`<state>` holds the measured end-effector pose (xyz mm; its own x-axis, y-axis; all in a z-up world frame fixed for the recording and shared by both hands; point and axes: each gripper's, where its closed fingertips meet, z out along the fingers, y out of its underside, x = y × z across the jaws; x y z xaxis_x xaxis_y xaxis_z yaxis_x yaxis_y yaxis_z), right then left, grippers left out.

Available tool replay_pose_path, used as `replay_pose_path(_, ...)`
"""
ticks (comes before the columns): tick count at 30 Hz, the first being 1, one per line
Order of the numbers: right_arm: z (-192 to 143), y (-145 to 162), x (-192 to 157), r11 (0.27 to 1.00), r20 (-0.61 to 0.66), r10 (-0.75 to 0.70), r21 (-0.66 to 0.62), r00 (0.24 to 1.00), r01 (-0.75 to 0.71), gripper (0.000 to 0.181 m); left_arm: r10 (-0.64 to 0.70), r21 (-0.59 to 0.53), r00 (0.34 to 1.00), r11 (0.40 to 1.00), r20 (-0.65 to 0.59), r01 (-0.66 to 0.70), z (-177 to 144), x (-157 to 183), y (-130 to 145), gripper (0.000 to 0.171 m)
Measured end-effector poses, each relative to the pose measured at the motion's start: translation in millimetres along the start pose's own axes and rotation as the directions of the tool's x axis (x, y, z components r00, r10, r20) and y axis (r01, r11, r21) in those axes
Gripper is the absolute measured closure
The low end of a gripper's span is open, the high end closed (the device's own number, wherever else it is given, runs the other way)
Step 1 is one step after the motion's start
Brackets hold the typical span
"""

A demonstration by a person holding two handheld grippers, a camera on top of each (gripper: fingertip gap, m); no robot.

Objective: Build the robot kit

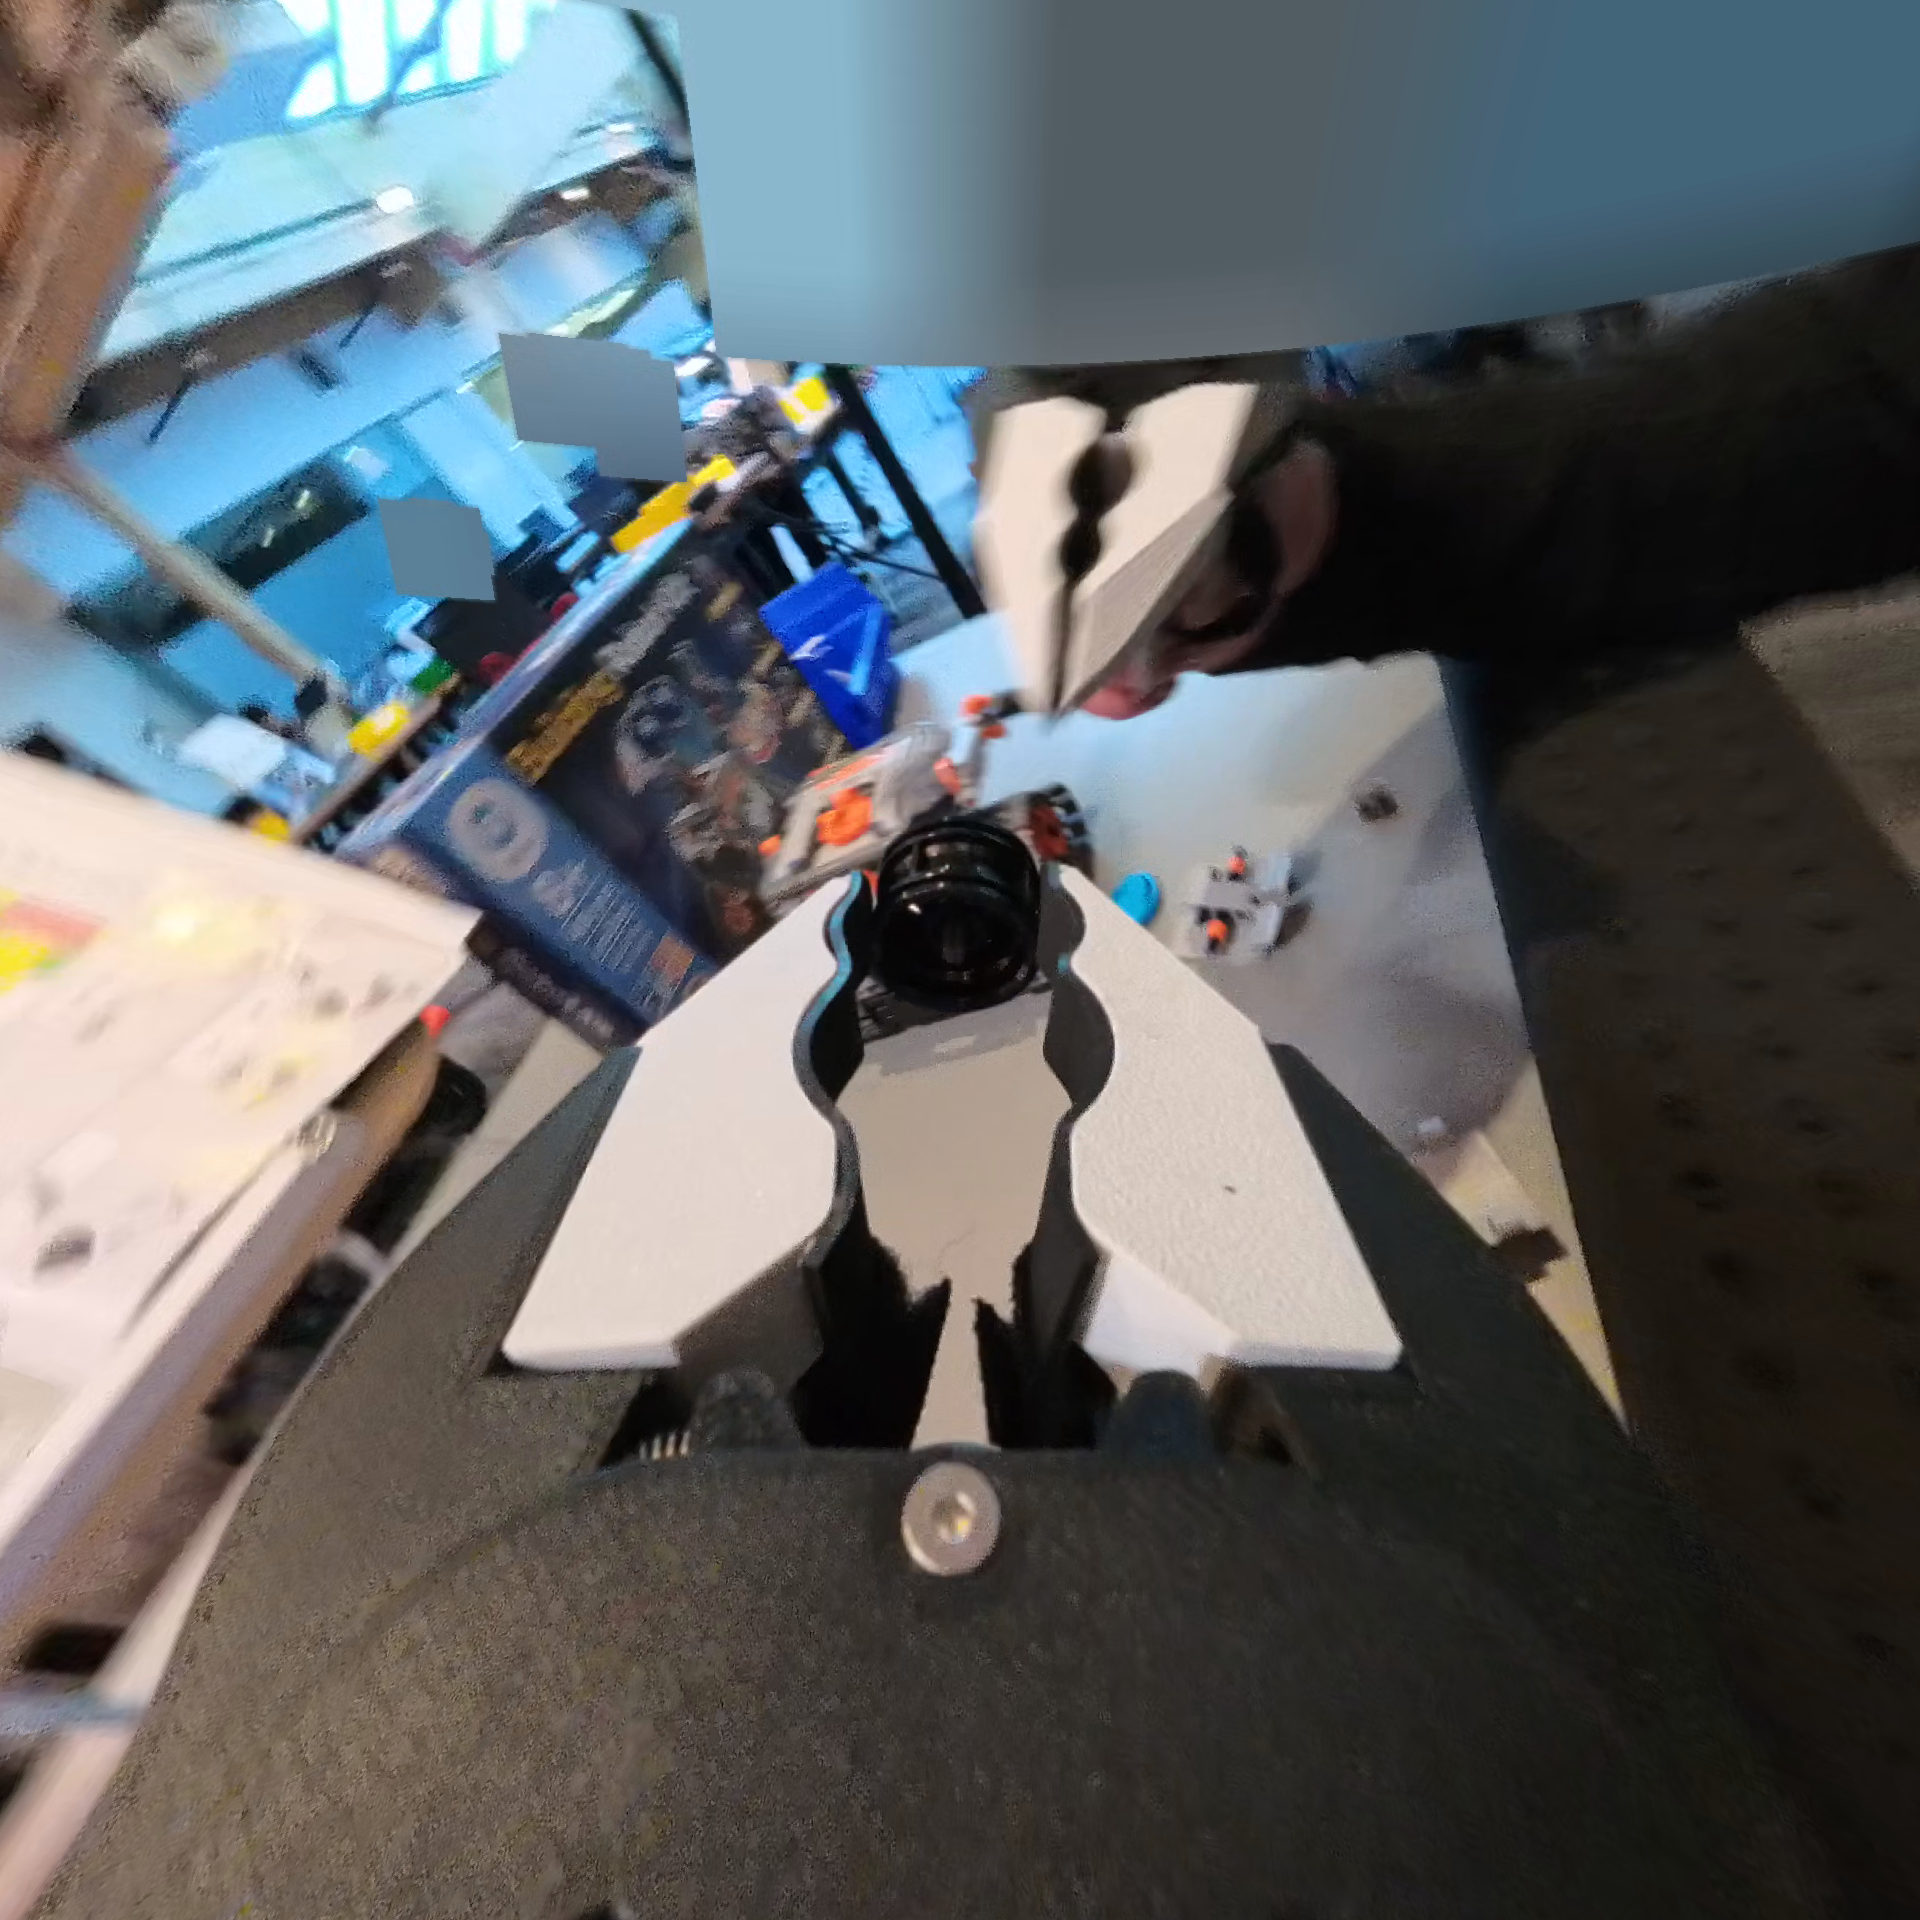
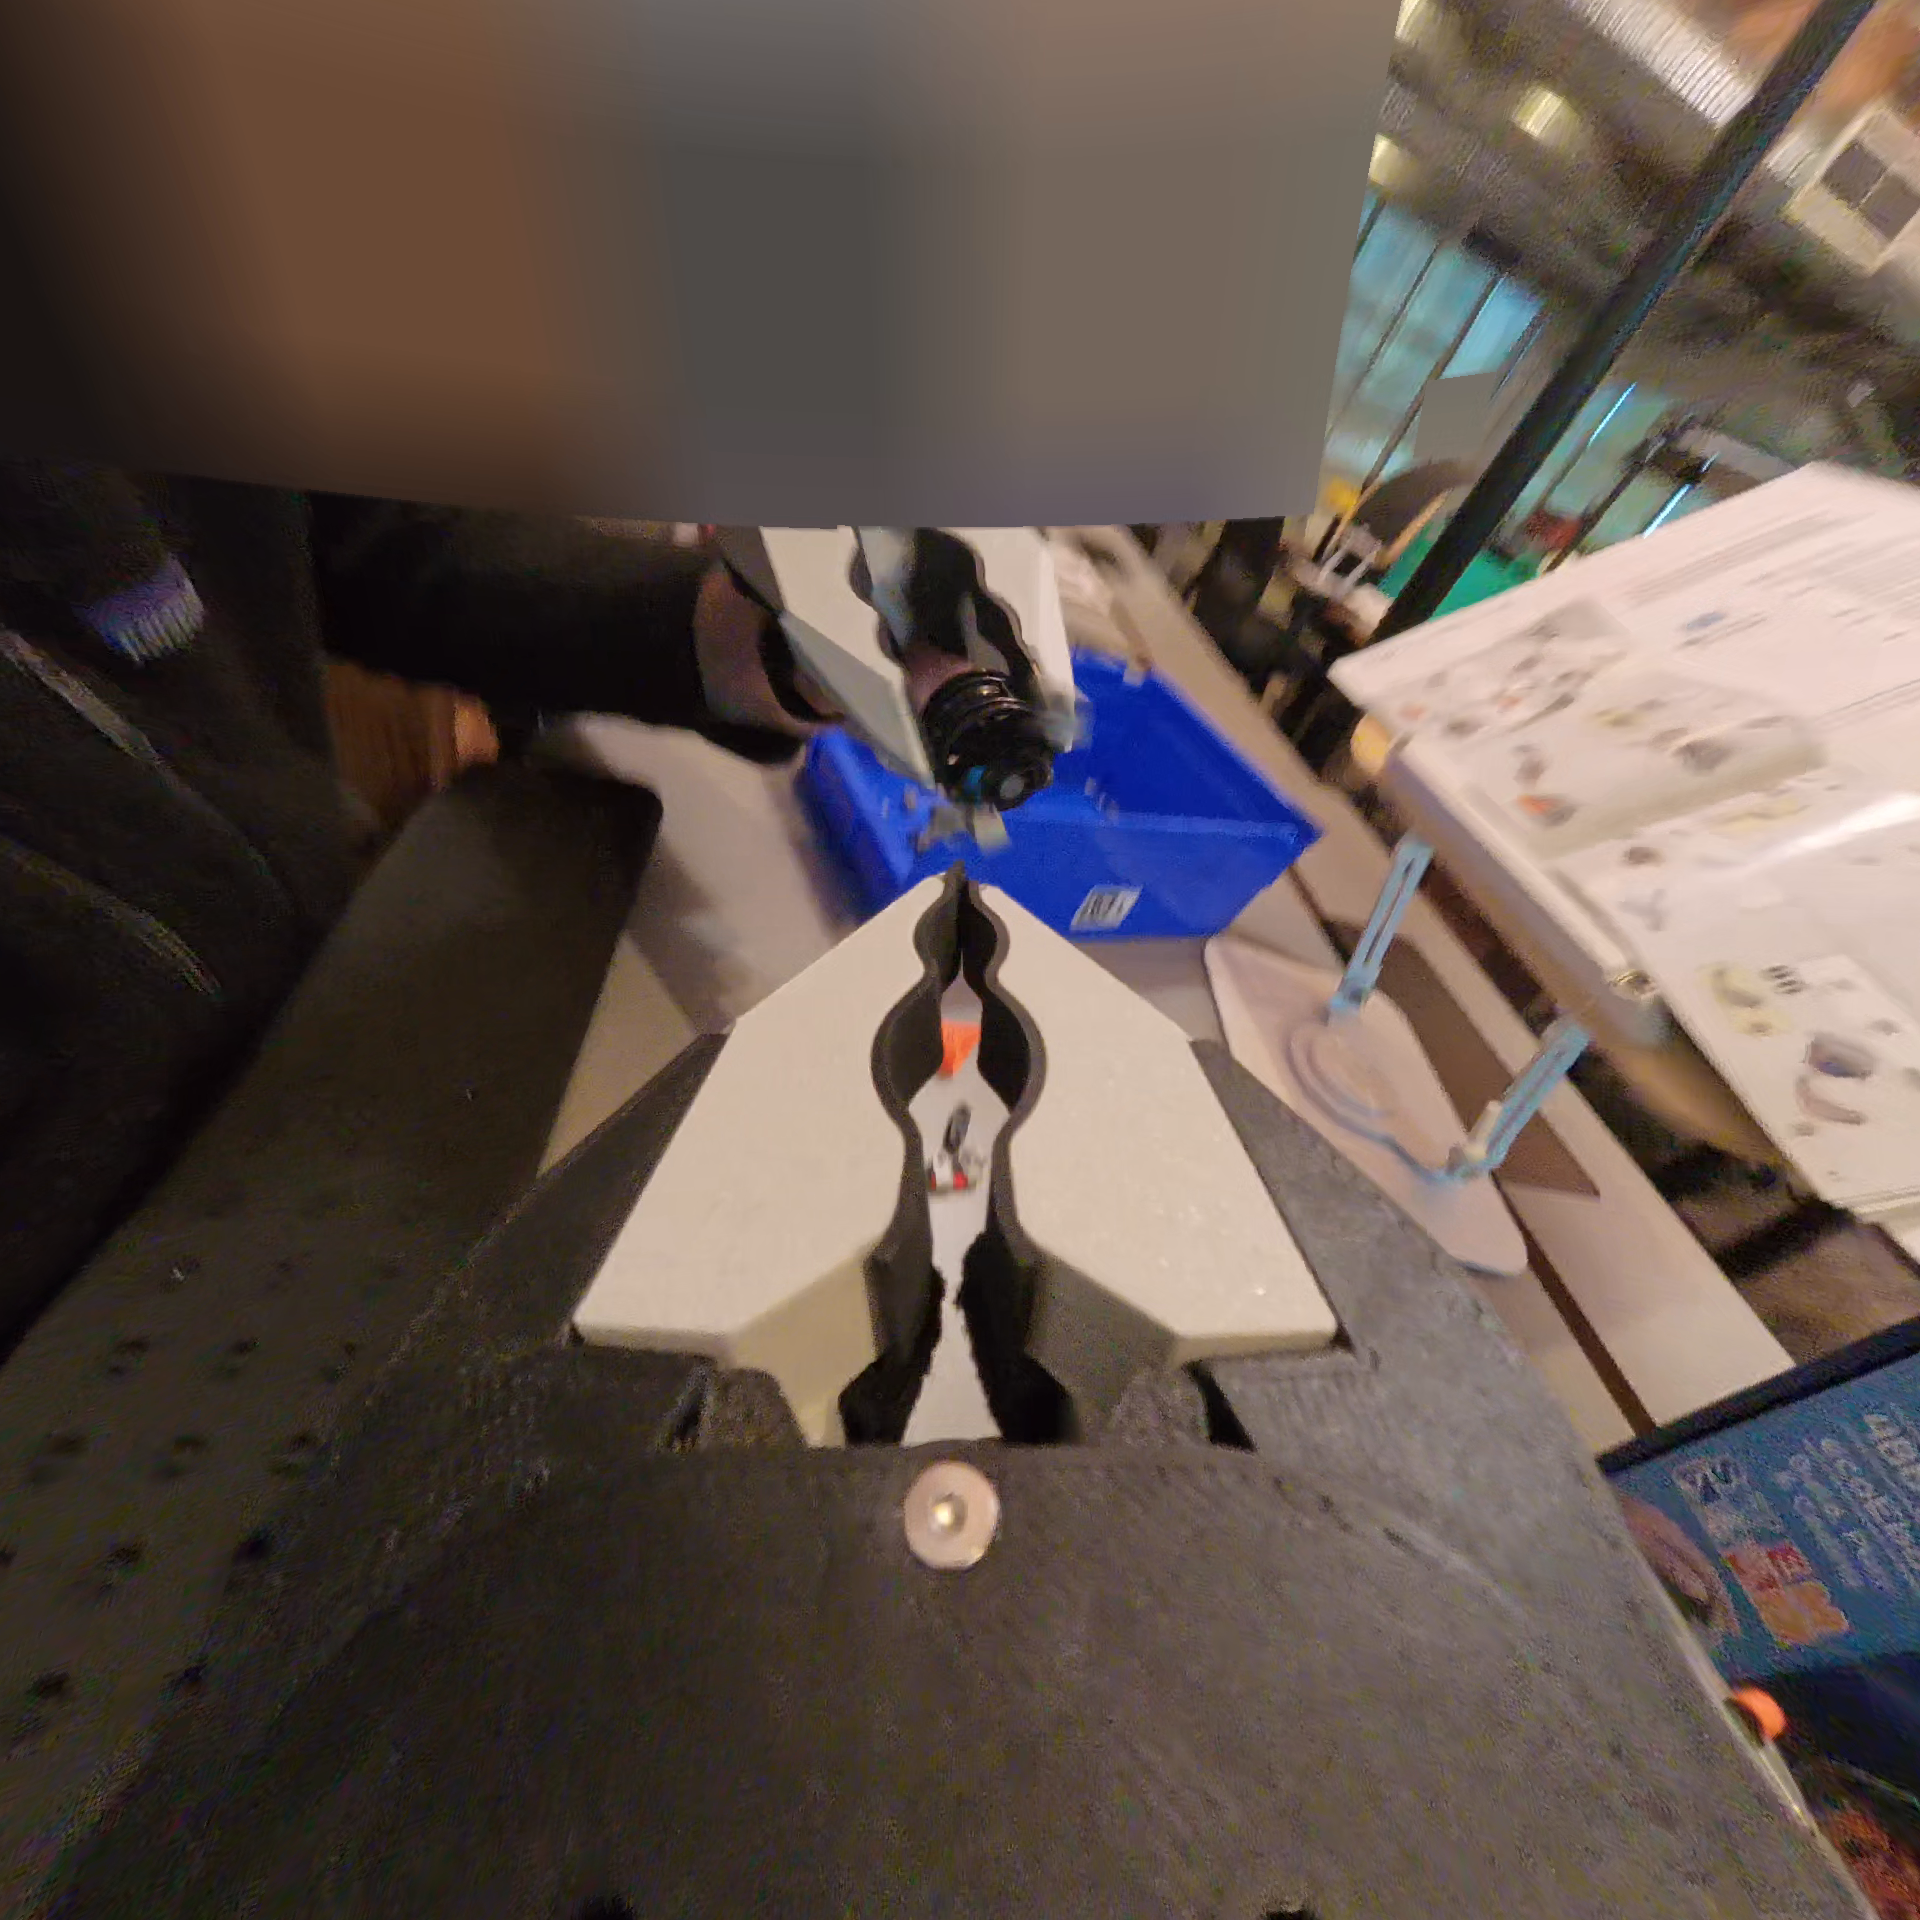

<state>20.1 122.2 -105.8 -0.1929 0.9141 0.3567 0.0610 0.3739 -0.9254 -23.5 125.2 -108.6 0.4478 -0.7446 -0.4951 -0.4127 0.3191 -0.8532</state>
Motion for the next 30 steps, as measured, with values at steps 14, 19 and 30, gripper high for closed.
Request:
replay_pose_path(14, 28.1, 12.0, -0.1, 0.979, -0.115, -0.182, -0.117, 0.976, 0.169, 0.154, -0.319, 0.084, 0.927, 0.937, -0.198, 0.340, 11.5, 11.9, 0.1, 0.142)
replay_pose_path(19, 31.1, 14.7, -4.1, 0.961, -0.123, -0.245, -0.163, 0.962, 0.224, 0.158, -0.403, 0.085, 0.871, 0.894, -0.279, 0.441, 15.7, 14.6, -0.4, 0.142)
replay_pose_path(30, 31.5, 5.5, -6.1, 0.999, -0.038, 0.043, -0.018, 0.998, -0.044, 0.165, -0.386, 0.140, 0.859, 0.881, -0.337, 0.451, 18.1, 17.3, -7.5, 0.142)
